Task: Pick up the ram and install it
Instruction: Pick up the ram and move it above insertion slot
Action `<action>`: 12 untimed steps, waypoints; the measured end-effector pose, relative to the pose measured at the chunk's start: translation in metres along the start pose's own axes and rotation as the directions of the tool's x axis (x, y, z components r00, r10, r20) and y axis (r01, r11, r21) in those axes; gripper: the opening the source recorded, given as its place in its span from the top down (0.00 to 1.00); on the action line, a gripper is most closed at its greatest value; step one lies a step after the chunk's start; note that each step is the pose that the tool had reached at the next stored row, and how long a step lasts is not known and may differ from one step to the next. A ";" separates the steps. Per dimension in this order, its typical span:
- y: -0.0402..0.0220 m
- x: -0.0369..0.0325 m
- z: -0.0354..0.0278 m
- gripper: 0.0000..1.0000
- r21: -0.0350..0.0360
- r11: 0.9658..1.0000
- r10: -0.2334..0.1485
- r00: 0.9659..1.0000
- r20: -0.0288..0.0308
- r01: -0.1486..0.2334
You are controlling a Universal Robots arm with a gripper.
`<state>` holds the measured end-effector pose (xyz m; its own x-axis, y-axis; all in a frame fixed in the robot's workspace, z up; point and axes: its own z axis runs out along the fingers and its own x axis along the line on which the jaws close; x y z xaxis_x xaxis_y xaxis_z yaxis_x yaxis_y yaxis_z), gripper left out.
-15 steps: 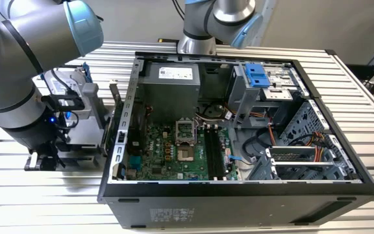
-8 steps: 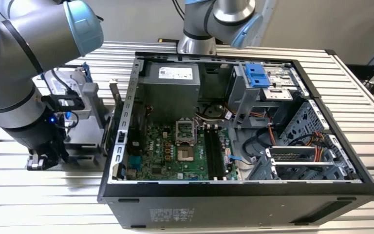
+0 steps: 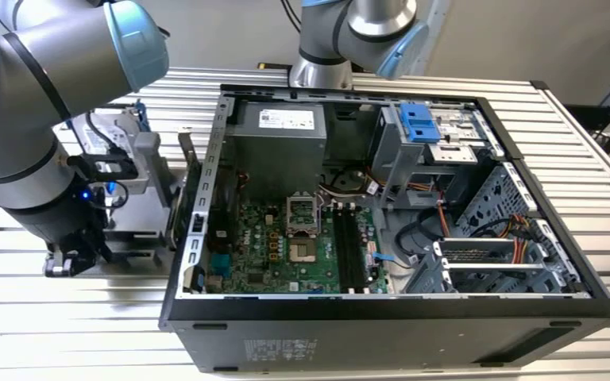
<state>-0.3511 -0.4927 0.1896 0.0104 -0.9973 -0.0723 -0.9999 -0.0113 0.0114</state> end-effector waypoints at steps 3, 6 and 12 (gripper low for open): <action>0.0000 0.0000 0.0000 1.00 0.000 1.000 0.000 1.000 0.000 0.000; 0.0000 0.0000 0.0000 1.00 0.000 1.000 0.000 1.000 0.000 0.000; 0.0001 -0.0007 -0.0095 1.00 -0.001 1.000 0.000 1.000 0.000 0.000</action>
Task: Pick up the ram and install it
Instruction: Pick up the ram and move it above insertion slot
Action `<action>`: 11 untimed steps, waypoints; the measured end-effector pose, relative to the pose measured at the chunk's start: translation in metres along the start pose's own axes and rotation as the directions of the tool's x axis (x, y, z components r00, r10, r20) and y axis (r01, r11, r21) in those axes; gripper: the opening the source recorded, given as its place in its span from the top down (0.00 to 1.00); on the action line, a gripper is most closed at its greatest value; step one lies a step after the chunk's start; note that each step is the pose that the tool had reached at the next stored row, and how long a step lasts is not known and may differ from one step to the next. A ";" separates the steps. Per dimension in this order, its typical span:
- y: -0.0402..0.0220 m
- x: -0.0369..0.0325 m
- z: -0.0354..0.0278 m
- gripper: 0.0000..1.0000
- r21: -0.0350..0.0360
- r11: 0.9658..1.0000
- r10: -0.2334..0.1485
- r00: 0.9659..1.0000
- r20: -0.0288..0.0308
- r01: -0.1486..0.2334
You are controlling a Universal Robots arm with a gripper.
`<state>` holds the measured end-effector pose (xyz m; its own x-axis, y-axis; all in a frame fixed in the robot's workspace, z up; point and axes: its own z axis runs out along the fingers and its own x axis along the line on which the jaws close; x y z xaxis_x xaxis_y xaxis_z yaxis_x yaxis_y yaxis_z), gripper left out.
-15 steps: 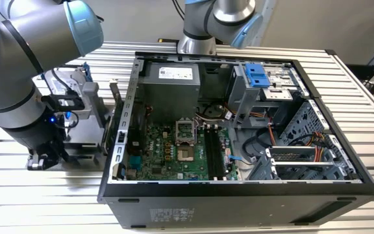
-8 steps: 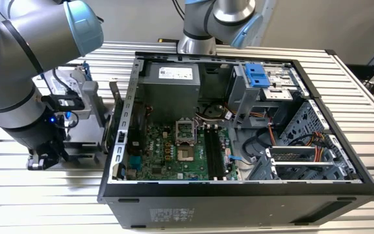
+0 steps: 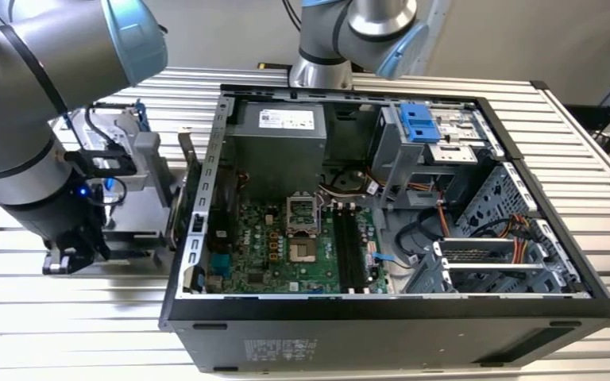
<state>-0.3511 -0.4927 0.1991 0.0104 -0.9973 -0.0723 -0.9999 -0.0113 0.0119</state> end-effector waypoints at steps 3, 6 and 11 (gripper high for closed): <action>0.0002 -0.0010 -0.0137 1.00 0.000 1.000 0.000 1.000 0.000 0.000; 0.0004 -0.0020 -0.0274 1.00 0.000 1.000 0.000 1.000 0.000 0.000; 0.0007 -0.0032 -0.0426 1.00 0.003 1.000 0.000 1.000 0.000 0.000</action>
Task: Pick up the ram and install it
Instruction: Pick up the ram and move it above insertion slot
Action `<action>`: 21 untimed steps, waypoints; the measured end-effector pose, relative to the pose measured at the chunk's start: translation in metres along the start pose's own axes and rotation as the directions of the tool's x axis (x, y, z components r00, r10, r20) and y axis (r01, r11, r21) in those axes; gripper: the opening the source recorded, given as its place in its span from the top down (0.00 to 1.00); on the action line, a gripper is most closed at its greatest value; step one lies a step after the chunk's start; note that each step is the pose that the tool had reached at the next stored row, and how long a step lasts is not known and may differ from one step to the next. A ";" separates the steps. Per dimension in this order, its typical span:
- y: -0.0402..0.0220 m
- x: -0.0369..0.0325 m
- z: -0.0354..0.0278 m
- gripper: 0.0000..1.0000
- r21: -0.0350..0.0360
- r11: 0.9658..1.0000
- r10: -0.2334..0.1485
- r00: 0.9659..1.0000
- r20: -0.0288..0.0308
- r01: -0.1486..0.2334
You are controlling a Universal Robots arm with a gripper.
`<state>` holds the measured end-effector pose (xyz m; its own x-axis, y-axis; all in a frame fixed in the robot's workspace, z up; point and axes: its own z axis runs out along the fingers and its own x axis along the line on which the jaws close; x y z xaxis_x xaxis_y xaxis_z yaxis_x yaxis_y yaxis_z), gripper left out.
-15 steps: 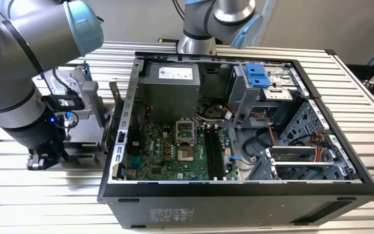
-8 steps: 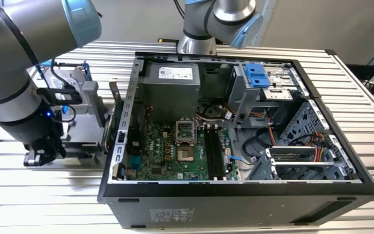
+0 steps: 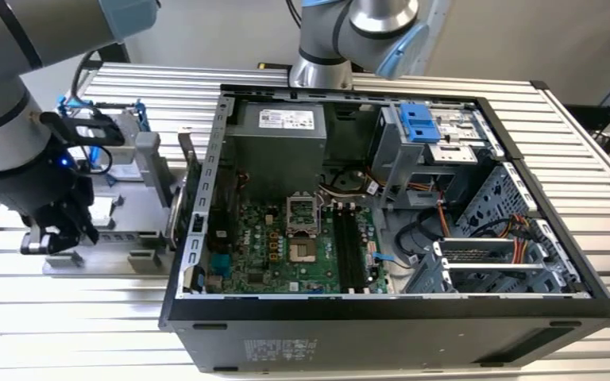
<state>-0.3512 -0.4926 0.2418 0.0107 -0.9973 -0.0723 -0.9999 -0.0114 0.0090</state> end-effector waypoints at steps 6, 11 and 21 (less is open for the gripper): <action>0.0003 -0.0020 -0.0266 1.00 0.000 1.000 0.000 1.000 0.000 0.000; 0.0005 -0.0036 -0.0493 1.00 0.000 1.000 0.000 1.000 0.000 0.000; 0.0009 -0.0069 -0.0947 1.00 0.000 1.000 0.000 1.000 0.000 0.000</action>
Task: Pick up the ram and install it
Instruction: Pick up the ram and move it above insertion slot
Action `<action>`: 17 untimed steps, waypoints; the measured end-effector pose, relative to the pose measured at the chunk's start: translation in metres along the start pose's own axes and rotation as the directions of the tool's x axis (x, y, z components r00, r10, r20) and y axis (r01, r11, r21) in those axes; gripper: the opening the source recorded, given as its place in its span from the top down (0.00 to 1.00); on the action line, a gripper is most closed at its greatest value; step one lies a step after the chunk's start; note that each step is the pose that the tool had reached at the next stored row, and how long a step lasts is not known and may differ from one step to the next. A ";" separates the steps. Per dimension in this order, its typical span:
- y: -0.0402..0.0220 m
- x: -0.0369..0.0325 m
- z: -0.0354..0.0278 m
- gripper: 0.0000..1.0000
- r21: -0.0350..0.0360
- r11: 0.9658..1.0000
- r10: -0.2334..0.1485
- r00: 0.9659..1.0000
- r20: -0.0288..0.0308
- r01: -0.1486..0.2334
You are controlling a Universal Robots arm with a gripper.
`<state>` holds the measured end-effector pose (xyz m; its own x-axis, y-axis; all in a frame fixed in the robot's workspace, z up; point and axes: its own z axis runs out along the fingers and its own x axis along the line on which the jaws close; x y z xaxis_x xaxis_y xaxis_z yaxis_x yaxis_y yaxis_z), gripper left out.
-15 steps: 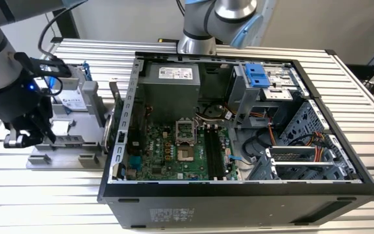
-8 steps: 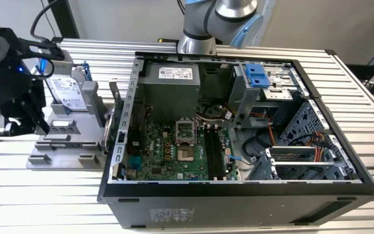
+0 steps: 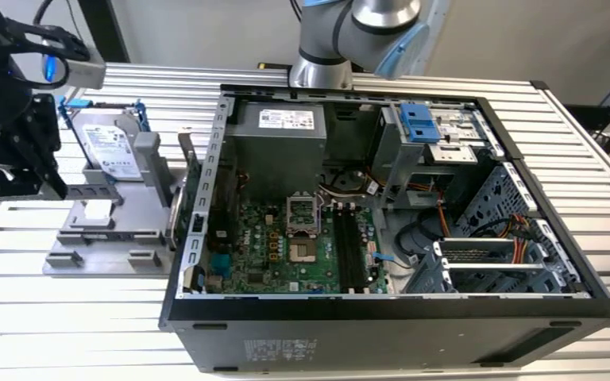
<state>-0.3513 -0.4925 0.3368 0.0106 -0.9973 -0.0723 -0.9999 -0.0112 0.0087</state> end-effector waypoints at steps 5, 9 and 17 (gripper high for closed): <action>0.0002 -0.0016 -0.0227 1.00 0.000 1.000 0.000 1.000 0.000 0.000; 0.0003 -0.0023 -0.0349 1.00 0.000 1.000 0.000 1.000 0.012 0.000; 0.0003 -0.0024 -0.0361 1.00 0.000 1.000 0.000 1.000 0.013 0.000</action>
<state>-0.3513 -0.4927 0.3730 0.0106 -0.9963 -0.0852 -0.9999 -0.0114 0.0087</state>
